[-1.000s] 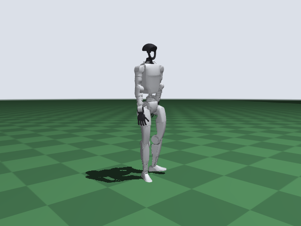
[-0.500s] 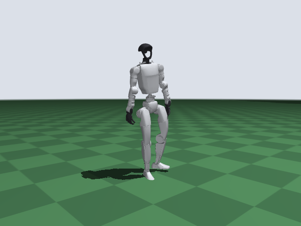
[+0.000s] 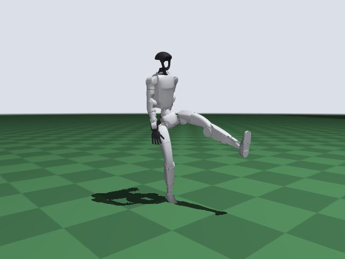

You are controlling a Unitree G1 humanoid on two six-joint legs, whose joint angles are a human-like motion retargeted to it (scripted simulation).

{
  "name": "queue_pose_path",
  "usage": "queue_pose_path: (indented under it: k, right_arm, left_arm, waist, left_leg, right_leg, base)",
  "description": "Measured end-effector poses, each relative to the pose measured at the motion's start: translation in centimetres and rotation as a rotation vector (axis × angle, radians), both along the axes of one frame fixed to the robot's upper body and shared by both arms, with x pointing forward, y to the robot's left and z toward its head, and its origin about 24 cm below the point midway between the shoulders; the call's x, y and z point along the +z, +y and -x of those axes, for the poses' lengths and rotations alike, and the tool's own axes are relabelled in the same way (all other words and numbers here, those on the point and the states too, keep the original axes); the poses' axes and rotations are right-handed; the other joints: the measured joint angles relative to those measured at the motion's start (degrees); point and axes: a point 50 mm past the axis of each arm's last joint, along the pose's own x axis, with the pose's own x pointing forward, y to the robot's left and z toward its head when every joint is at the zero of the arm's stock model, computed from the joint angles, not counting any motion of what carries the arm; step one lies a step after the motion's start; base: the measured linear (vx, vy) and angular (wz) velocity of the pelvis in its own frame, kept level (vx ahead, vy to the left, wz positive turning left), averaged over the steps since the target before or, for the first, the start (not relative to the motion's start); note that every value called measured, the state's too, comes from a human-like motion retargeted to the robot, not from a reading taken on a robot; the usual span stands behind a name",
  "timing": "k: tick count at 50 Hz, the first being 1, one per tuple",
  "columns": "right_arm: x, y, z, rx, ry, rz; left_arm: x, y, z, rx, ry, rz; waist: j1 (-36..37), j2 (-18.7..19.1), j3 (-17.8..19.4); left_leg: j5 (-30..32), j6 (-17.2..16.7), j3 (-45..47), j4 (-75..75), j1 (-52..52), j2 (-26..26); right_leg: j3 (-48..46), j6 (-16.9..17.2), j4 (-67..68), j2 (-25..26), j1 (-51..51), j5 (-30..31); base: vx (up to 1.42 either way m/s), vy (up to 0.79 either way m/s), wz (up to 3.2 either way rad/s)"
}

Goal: In place motions

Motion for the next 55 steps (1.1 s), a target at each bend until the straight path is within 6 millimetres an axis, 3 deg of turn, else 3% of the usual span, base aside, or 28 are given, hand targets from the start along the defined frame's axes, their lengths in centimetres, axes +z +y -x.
queue_pose_path:
  k: [3,7,11,15,17,18,20,21,25,28,30,32,39,43,46,49,51,55]
  right_arm:
    - [0.2,0.1,-0.9,0.052,-0.007,0.022]
    - [-0.5,-0.1,1.7,0.028,0.096,0.038]
    - [-1.2,-0.6,6.7,-0.056,0.257,0.044]
    - [-0.8,-2.2,12.9,-0.177,0.468,0.122]
    - [-0.2,-3.0,15.7,-0.277,0.565,0.184]
    - [0.1,-3.2,17.0,-0.336,0.6,0.203]
    - [0.5,-3.2,18.9,-0.454,0.645,0.209]
    - [0.6,-3.0,19.5,-0.506,0.653,0.199]
    - [0.3,-1.5,20.2,-0.636,0.642,0.148]
    - [-0.2,-0.6,18.9,-0.62,0.597,0.103]
    - [-0.6,-0.3,17.5,-0.55,0.565,0.071]
    - [-1.0,-0.1,15.1,-0.435,0.521,0.042]
    - [-1.2,0.5,5.4,-0.147,0.214,-0.04]
    - [-0.7,-0.3,3.3,-0.104,0.089,-0.023]
    - [-0.5,-2.4,4.8,-0.133,0.08,0.042]
    - [-0.6,-4.3,8.3,-0.193,0.136,0.131]
    - [-0.6,-4.7,11.5,-0.268,0.228,0.177]
    - [-0.3,-3.4,17.8,-0.403,0.443,0.152]
  left_arm:
    - [-0.9,0.4,-3.4,0.011,-0.107,-0.026]
    - [-1.5,2.2,-6.1,-0.086,-0.221,-0.061]
    - [-1.8,4.7,-7.5,-0.213,-0.262,-0.155]
    - [-1.8,6.3,-8.4,-0.323,-0.278,-0.225]
    - [-1.9,6.8,-9.6,-0.377,-0.306,-0.236]
    - [-1.9,7.0,-10.6,-0.407,-0.331,-0.239]
    - [-1.8,7.4,-12.9,-0.472,-0.398,-0.245]
    - [-1.7,7.5,-14.1,-0.506,-0.437,-0.248]
    - [-1.1,7.9,-18.7,-0.644,-0.591,-0.271]
    - [-0.8,8.1,-20.1,-0.742,-0.646,-0.294]
    - [-0.9,8.5,-19.4,-0.781,-0.632,-0.303]
    - [-1.2,8.7,-17.5,-0.768,-0.575,-0.299]
    - [-1.4,5.9,-6.1,-0.479,-0.209,-0.105]
    - [0.0,3.7,-0.8,-0.297,0.014,-0.02]
    - [0.4,2.6,0.8,-0.22,0.086,-0.019]
    - [0.3,2.9,0.2,-0.196,0.067,-0.023]
    - [-0.1,3.5,-1.5,-0.219,0.016,-0.029]
    - [-1.1,5.1,-7.9,-0.389,-0.169,-0.035]
  waist:
    - [-2.72,1.68,-1.87]
    - [-7.8,4.47,-10.62]
    - [-16.23,5.29,-19.54]
    - [-25.34,8.15,-29.11]
    - [-30.77,11.09,-33.07]
    - [-32.73,11.93,-34.31]
    - [-35.16,14.07,-35.2]
    - [-35.91,14.43,-34.79]
    - [-37.27,14.44,-33.89]
    - [-34.8,12.68,-33.05]
    - [-32.62,11.38,-32.89]
    - [-31.1,10.37,-33.24]
    - [-28.86,8.31,-34.91]
    - [-27.39,7.55,-36.67]
    - [-24.57,8.58,-38.62]
    - [-25.01,12.16,-38.58]
    - [-28.48,13.84,-35.91]
    - [-36.06,12.63,-27.17]
  left_leg:
    - [-0.55,0.0,-1.13,1.79,4.84,-1.6]
    - [-1.11,0.9,-4.75,7.37,11.93,-2.33]
    - [2.79,6.93,-11.0,14.76,21.84,-6.51]
    - [16.7,11.25,-13.32,18.85,31.33,-9.69]
    - [9.69,7.04,-15.35,16.17,35.43,-11.28]
    - [5.48,7.79,-11.9,14.31,37.74,-11.14]
    - [2.26,5.62,-1.84,6.16,42.83,-9.58]
    - [4.19,5.19,1.36,2.72,44.1,-9.71]
    - [6.98,1.53,-3.86,-1.61,43.0,-11.19]
    - [5.04,5.33,-4.58,-1.35,42.91,-13.61]
    - [3.49,7.78,-6.45,-1.09,43.19,-15.16]
    - [2.2,8.31,-7.57,-0.63,43.15,-15.75]
    - [-1.13,11.08,-5.91,-0.7,44.45,-18.16]
    - [-2.24,12.82,-7.85,-0.28,44.92,-20.39]
    - [-2.68,13.23,-9.88,0.92,44.29,-20.18]
    - [-3.69,14.1,-11.73,4.17,43.53,-16.66]
    - [-4.14,15.13,-14.47,6.46,44.31,-15.14]
    - [-3.59,16.67,-17.76,6.67,49.79,-15.68]
  right_leg:
    - [-2.82,0.77,-4.78,2.25,1.36,2.08]
    - [-7.57,1.19,-12.16,7.76,0.78,5.23]
    - [-11.91,2.04,-16.29,9.82,-1.43,6.72]
    - [-16.75,2.95,-19.69,11.26,-4.07,7.27]
    - [-20.73,3.66,-21.01,12.19,-5.3,7.01]
    - [-22.17,3.98,-21.59,12.2,-5.76,6.97]
    - [-25.39,4.27,-22.53,13.38,-5.73,6.86]
    - [-26.98,4.56,-23.13,13.47,-4.8,6.92]
    - [-32.45,5.76,-25.19,12.36,-3.32,7.66]
    - [-33.6,6.41,-26.57,10.88,-2.48,8.78]
    - [-33.34,6.8,-27.49,10.27,-1.87,9.69]
    - [-32.57,7.25,-27.95,9.59,-2.12,10.58]
    - [-28.68,9.16,-27.09,7.02,-3.83,11.6]
    - [-29.41,10.59,-24.24,4.68,-3.67,10.02]
    - [-30.36,9.5,-15.0,2.8,-6.12,9.37]
    - [-31.73,2.32,2.57,1.6,-11.88,11.32]
    - [-33.41,0.27,9.1,0.91,-15.29,10.94]
    - [-33.87,3.77,3.12,-2.56,-26.33,11.73]
  base:
    - [-0.08,-0.04,0.7]
    - [0.05,0.01,0.99]
    - [0.17,0.12,1.08]
    - [0.19,0.2,1.28]
    - [0.15,0.25,2.02]
    - [0.08,0.21,1.95]
    - [0.09,0.24,1.66]
    - [0.12,0.24,1.54]
    - [-0.01,0.17,1.28]
    - [0.03,0.16,0.26]
    - [0.1,0.14,-0.41]
    - [0.11,0.26,-0.73]
    - [0.1,0.23,-0.5]
    - [0.16,0.29,0.18]
    - [0.19,0.38,0.31]
    - [0.14,0.23,0.78]
    - [0.05,0.09,1.43]
    - [-0.05,-0.03,1.09]
